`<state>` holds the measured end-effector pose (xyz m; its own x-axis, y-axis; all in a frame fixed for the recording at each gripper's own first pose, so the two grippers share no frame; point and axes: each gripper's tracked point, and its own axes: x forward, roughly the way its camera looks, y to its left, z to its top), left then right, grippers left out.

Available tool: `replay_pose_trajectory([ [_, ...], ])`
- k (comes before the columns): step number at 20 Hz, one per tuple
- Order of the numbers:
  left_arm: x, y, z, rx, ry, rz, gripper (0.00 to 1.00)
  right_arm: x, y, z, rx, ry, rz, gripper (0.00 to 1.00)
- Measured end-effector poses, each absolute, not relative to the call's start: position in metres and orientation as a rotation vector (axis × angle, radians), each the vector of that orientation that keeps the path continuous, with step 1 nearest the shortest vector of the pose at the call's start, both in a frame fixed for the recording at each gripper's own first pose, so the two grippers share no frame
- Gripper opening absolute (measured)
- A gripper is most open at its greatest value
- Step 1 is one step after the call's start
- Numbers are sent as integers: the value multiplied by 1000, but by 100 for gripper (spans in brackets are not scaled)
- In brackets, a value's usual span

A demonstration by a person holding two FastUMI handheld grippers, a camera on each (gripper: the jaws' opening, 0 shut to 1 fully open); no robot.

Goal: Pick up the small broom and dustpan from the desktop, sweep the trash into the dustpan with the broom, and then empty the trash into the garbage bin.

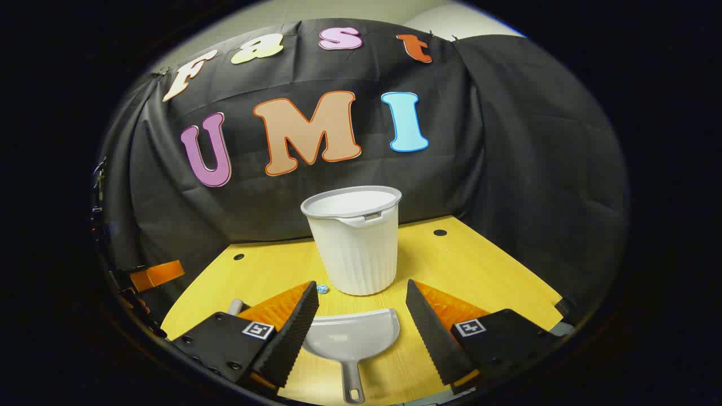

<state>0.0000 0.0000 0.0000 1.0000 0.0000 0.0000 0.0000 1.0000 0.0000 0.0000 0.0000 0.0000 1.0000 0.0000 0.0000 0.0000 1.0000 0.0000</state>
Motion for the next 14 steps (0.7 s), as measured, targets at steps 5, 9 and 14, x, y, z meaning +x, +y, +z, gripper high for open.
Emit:
replay_pose_trajectory([
  [5, 5, 1, 2, 26, 5, -3, 95, 8, -3, 4, -14, -1, -12, 100],
  [9, 7, -4, -2, 42, 17, -12, 95, 12, -4, 3, -26, 3, -11, 100],
  [14, 5, -7, -6, 31, 26, -15, 95, 10, -7, 3, -36, 10, -9, 100],
])
